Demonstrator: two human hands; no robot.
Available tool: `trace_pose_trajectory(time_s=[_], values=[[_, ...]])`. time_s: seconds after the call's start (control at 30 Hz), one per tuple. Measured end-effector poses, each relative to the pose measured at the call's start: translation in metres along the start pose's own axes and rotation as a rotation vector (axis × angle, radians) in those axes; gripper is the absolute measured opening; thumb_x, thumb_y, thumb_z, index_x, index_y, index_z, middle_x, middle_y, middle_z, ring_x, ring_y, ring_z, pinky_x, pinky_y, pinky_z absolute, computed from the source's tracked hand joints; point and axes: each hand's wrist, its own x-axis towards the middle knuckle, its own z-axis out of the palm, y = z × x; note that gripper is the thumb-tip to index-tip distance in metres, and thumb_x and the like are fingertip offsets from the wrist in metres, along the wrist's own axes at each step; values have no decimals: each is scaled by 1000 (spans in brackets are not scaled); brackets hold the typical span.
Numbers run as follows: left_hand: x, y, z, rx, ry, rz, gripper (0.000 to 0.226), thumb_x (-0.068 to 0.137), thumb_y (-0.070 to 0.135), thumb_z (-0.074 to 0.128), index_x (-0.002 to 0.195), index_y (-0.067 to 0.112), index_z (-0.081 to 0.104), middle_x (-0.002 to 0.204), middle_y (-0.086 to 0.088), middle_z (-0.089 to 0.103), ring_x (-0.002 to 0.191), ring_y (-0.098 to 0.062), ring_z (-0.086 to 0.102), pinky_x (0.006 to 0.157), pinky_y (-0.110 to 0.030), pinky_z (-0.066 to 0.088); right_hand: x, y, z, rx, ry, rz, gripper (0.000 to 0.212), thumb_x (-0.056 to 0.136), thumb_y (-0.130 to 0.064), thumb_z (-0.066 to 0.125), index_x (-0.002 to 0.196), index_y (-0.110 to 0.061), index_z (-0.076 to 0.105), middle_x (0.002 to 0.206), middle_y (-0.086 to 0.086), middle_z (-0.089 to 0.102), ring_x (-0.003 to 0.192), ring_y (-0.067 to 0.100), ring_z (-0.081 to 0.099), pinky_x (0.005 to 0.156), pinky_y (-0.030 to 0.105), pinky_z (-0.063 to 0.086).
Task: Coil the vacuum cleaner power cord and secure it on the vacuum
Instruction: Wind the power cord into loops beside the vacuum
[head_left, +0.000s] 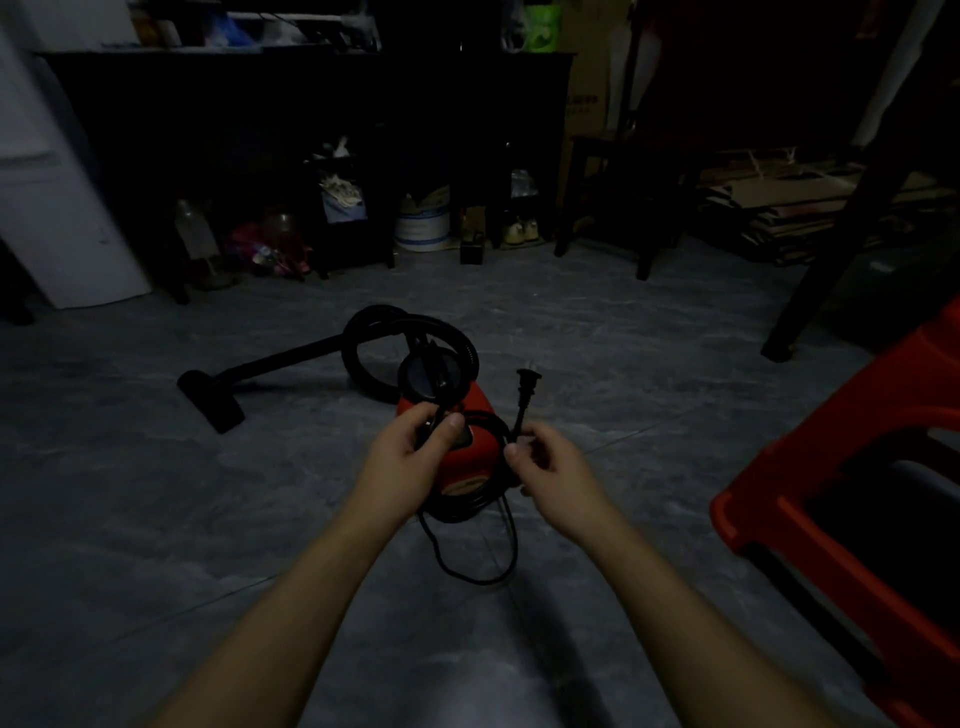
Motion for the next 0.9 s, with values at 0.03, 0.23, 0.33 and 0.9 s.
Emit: trace_pose_trajectory(time_s=[0.03, 0.23, 0.33, 0.9], values=[[1, 2, 0, -57, 2, -37, 17, 97, 31, 59, 105, 23, 72, 100, -1, 75, 93, -15, 71, 71, -26, 54, -1, -1, 0, 19, -1, -9, 15, 98, -28, 56, 111, -36, 60, 95, -7, 69, 88, 9, 67, 74, 24, 51], [1, 1, -1, -141, -13, -160, 19, 98, 32, 57, 105, 21, 71, 99, -4, 76, 84, -20, 71, 64, -30, 57, 1, -1, 1, 3, -28, -90, 16, 99, -23, 53, 107, -31, 64, 101, -8, 72, 97, 10, 69, 86, 36, 58], [2, -3, -2, -142, 2, -219, 22, 97, 36, 58, 103, 20, 72, 94, -5, 75, 74, -20, 66, 59, -27, 54, 1, 1, 1, -9, -45, -77, 18, 99, -20, 53, 113, -24, 65, 94, -4, 73, 93, 13, 70, 87, 38, 58], [-5, 14, -8, -112, -26, -372, 53, 88, 66, 53, 89, 16, 73, 64, -2, 68, 58, -16, 66, 56, -27, 52, -3, -8, -7, -377, -117, -185, 26, 100, -18, 50, 120, -26, 64, 100, -13, 68, 93, 6, 64, 82, 26, 52]])
